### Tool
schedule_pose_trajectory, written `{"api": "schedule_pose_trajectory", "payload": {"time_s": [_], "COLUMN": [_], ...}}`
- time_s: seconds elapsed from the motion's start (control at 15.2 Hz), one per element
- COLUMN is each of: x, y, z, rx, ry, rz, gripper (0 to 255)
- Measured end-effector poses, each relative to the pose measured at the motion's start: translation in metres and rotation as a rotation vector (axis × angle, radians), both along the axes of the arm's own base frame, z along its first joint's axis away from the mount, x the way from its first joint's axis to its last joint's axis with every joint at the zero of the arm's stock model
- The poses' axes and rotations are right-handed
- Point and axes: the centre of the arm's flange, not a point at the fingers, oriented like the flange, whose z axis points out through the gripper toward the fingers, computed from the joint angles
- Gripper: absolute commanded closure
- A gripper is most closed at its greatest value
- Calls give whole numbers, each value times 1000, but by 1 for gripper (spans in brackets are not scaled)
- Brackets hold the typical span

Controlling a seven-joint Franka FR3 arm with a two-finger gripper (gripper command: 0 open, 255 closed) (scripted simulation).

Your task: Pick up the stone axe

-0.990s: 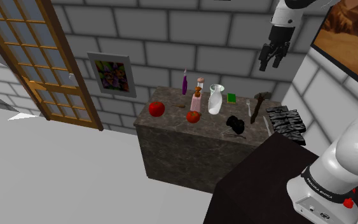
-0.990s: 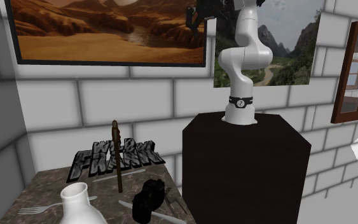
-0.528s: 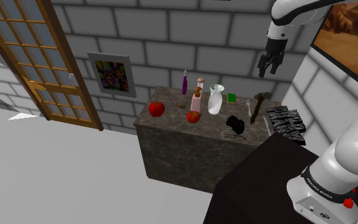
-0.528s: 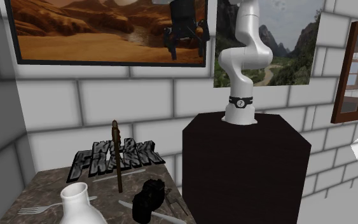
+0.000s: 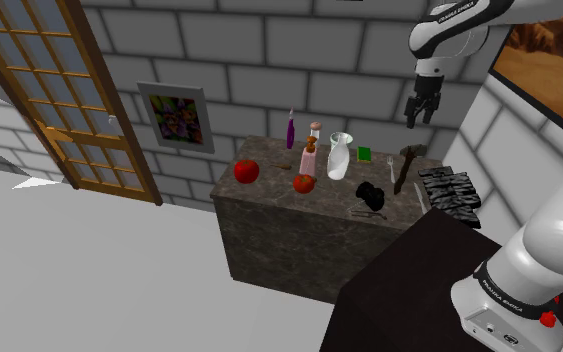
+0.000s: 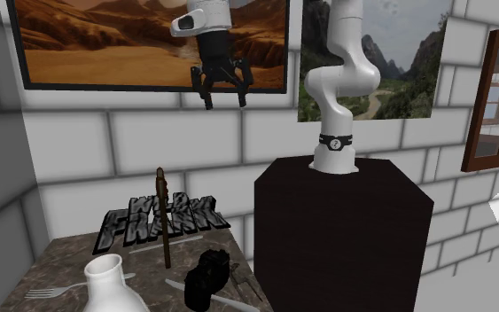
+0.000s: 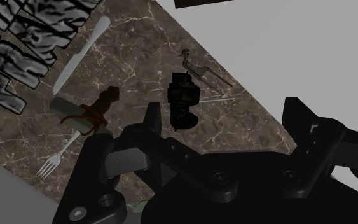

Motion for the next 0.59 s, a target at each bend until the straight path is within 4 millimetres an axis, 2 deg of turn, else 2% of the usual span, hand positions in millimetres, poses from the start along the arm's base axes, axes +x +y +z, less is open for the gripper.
{"api": "schedule_pose_trajectory", "payload": {"time_s": [0.59], "x": [36], "y": [-89], "z": [-77], "rx": [13], "ry": [66], "rz": [6], "gripper": [0]}}
